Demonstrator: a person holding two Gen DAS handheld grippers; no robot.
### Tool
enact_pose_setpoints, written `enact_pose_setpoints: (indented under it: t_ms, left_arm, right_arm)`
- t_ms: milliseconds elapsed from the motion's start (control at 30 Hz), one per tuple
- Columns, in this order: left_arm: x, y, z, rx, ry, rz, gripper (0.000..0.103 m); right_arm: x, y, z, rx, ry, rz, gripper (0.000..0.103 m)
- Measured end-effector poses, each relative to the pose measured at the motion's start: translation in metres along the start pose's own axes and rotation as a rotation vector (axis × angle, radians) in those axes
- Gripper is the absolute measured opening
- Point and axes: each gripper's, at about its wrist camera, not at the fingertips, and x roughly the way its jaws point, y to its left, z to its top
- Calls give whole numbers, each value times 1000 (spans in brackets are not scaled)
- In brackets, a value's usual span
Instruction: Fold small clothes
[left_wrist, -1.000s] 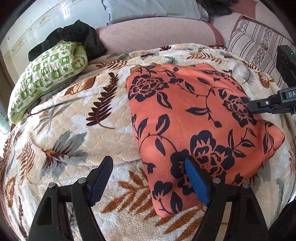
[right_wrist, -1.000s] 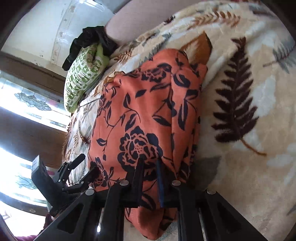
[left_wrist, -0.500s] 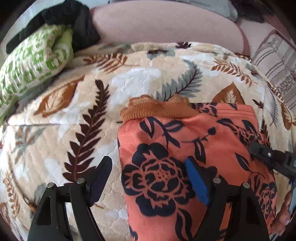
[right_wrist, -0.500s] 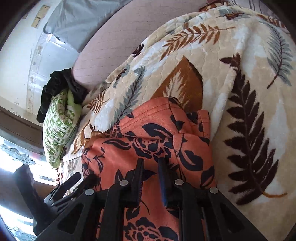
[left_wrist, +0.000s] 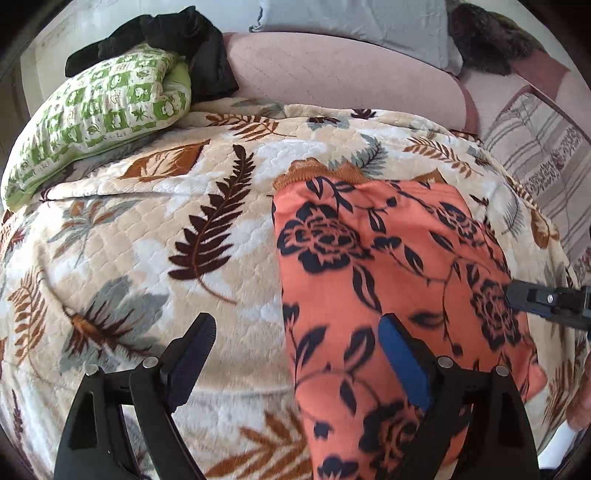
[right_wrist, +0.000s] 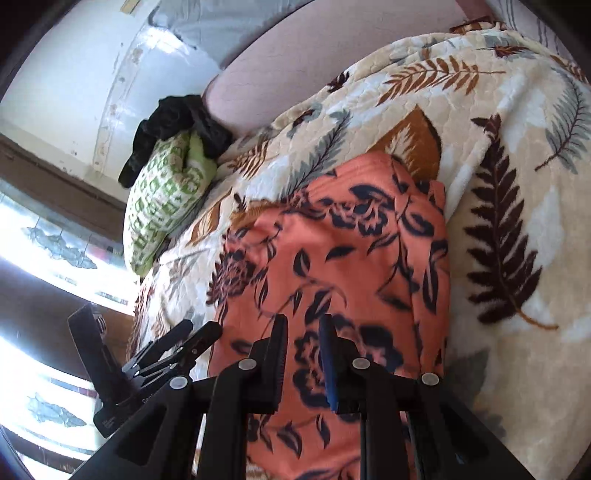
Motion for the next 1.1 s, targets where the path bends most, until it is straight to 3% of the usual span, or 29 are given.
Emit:
enact_pose_setpoints:
  t_ms: [200,267,333,433,533,600,633,700,733,767,900,1000,1067,1100]
  left_arm:
    - [-13,-11,-48,160,5,15,91]
    - [2,-8,-56,153,39,2,91]
    - [7,0,-57,81,37,-42,92]
    - [1,5,-59,80,-32,-91,93]
    - [-10,11,-56,118,-112,-132,92]
    - [-16,21,-48,76,-144,-208,93]
    - [-18,27,-43,47,-153,-262,93]
    - [-15,33,-35,7,-151,-338,93]
    - [-13,33,-33,3,-149,-351,93]
    - [-10,31,-31,8,-146,-349,93]
    - [-5,22,-30,26,-136,-367,93]
    - [-11,14,-30,51,-167,-381,93]
    - [-7,10,-30,63,-161,-341,93]
    - [-2,7,-31,72,-145,-293,93]
  right_arm:
    - [-18,-3,-47,-26,55,-52,20]
    - [-13,-19,-64,13,72,-104,19]
    - [-8,-26,-72,41,68,-95,19]
    - [-11,-19,-68,2,46,-99,19]
    - [-23,-26,-61,67,-13,-47,19]
    - [-35,-34,-52,118,-91,-29,19]
    - [-40,-37,-49,142,-124,-32,23]
    - [-43,-45,-44,192,-157,-36,44]
    - [-41,-49,-42,218,-158,-39,71]
    - [-41,-50,-37,235,-165,-43,76]
    - [-39,-42,-32,187,-199,-60,76]
    - [-46,-28,-31,102,-281,-31,73]
    - [-46,-14,-32,27,-303,-20,58]
    - [-41,-8,-32,-1,-291,-31,56]
